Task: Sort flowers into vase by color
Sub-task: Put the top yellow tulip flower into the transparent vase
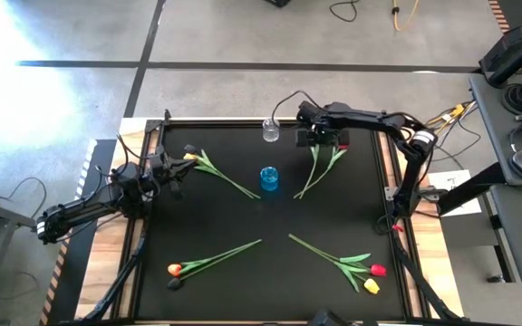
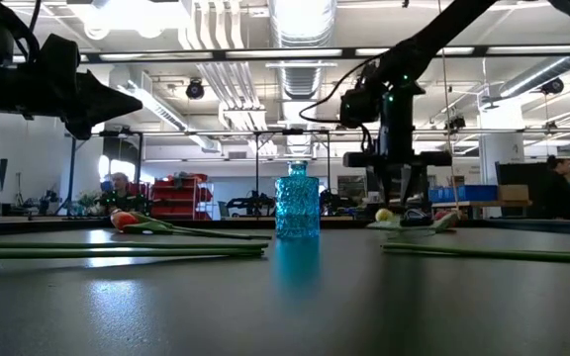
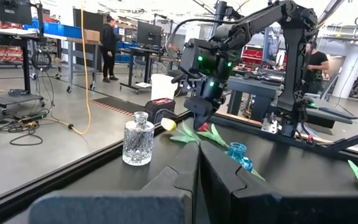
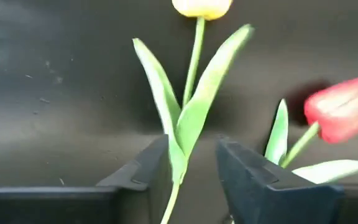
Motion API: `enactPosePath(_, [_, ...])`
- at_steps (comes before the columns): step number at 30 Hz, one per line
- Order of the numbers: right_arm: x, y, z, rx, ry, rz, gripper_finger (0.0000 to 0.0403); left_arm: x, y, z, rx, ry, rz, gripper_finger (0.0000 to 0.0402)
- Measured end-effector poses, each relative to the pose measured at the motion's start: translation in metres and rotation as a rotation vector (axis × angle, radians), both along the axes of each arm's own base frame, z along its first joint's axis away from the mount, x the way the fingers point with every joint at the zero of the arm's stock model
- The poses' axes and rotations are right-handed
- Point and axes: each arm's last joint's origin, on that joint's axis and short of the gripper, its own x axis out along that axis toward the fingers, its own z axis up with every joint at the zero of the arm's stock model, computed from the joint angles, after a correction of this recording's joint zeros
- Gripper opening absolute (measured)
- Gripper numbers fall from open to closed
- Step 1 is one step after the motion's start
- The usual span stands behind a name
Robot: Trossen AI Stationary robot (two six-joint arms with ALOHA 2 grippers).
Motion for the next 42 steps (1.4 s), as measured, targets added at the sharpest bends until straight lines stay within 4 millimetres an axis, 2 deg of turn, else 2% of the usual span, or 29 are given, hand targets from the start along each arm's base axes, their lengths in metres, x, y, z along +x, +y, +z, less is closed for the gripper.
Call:
enactPosePath(6, [0.003, 0.000, -0.017, 0.083, 0.001, -0.004, 0.0202, 0.000, 0.000, 0.000, -0.001, 0.002, 0.000, 0.0000])
enactPosePath(11, [0.006, 0.000, -0.032, 0.118, 0.025, -0.008, 0.0203, 0.000, 0.000, 0.000, -0.001, 0.003, 0.000, 0.0000])
enactPosePath(15, [0.008, 0.000, -0.038, 0.122, 0.037, 0.007, 0.0168, 0.000, 0.000, -0.001, -0.002, 0.006, 0.000, 0.0000])
enactPosePath(20, [0.012, -0.002, -0.045, 0.135, 0.021, 0.042, 0.0094, 0.000, 0.000, -0.001, -0.005, 0.012, 0.000, 0.0000])
enactPosePath(23, [0.013, -0.003, -0.043, 0.128, 0.009, 0.065, 0.0047, 0.000, 0.000, -0.002, -0.007, 0.018, 0.000, 0.0000])
enactPosePath(26, [0.015, -0.005, -0.029, 0.073, 0.007, 0.096, 0.0018, 0.000, 0.000, -0.002, -0.013, 0.015, -0.001, 0.0000])
enactPosePath(33, [0.024, -0.015, 0.047, -0.200, -0.075, 0.180, 0.0014, 0.000, 0.000, -0.002, -0.015, 0.017, 0.000, 0.0000])
enactPosePath(37, [0.034, -0.015, 0.093, -0.421, -0.105, 0.228, 0.0014, 0.000, 0.000, -0.003, -0.017, 0.022, 0.000, 0.0000])
enactPosePath(42, [0.053, -0.016, 0.133, -0.687, -0.153, 0.323, 0.0013, 0.002, 0.001, -0.004, -0.024, 0.040, 0.001, 0.0000])
